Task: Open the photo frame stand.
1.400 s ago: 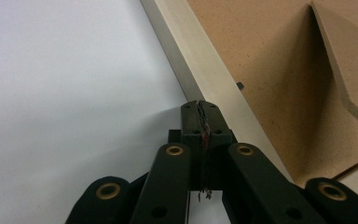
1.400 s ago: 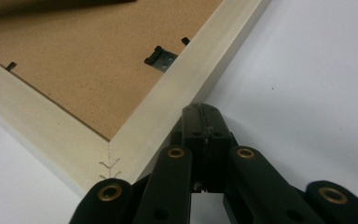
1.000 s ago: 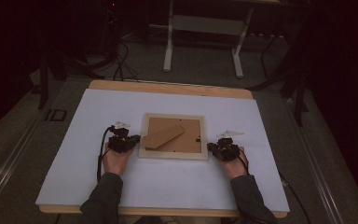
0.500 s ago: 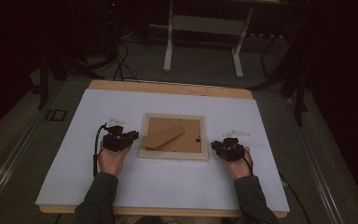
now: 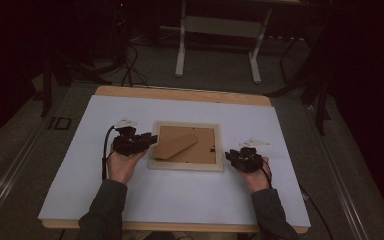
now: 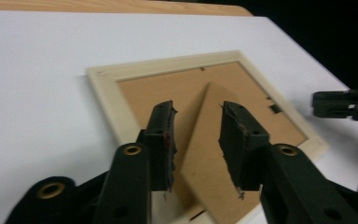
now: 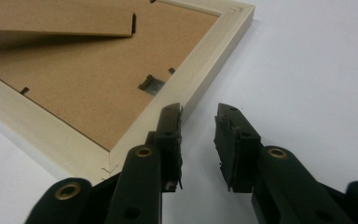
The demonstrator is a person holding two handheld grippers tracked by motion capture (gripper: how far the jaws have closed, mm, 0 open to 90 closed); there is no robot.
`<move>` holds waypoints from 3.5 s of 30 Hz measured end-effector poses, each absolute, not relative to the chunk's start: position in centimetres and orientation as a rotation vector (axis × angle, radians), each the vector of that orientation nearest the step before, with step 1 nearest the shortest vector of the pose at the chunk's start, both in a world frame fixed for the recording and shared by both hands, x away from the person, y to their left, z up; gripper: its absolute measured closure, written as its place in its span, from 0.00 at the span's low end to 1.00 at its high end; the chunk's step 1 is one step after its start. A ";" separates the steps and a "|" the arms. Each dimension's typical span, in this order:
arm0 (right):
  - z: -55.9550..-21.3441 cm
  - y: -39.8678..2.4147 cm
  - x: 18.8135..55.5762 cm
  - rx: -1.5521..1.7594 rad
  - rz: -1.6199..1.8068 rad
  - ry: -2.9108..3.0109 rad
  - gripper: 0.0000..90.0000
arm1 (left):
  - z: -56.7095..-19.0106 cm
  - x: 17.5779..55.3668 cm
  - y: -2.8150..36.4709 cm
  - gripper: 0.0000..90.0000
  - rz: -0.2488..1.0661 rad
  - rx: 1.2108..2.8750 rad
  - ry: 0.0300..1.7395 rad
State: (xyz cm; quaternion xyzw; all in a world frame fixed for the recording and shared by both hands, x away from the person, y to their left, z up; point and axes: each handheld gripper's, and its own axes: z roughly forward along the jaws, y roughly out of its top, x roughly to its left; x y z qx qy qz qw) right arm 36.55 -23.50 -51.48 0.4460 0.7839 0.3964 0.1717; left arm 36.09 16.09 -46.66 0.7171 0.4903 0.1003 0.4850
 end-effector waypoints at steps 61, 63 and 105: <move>-51.5 -22.6 36.1 1.217 1.166 2.268 0.66 | -51.0 41.2 12.9 0.56 -0.231 1.887 1.229; -51.5 -22.6 36.1 1.219 1.165 2.269 0.66 | -51.1 41.3 12.8 0.57 -0.241 1.888 1.225; -51.7 -22.2 36.2 1.210 1.162 2.284 0.64 | -49.8 41.8 12.6 0.67 -0.334 1.876 1.203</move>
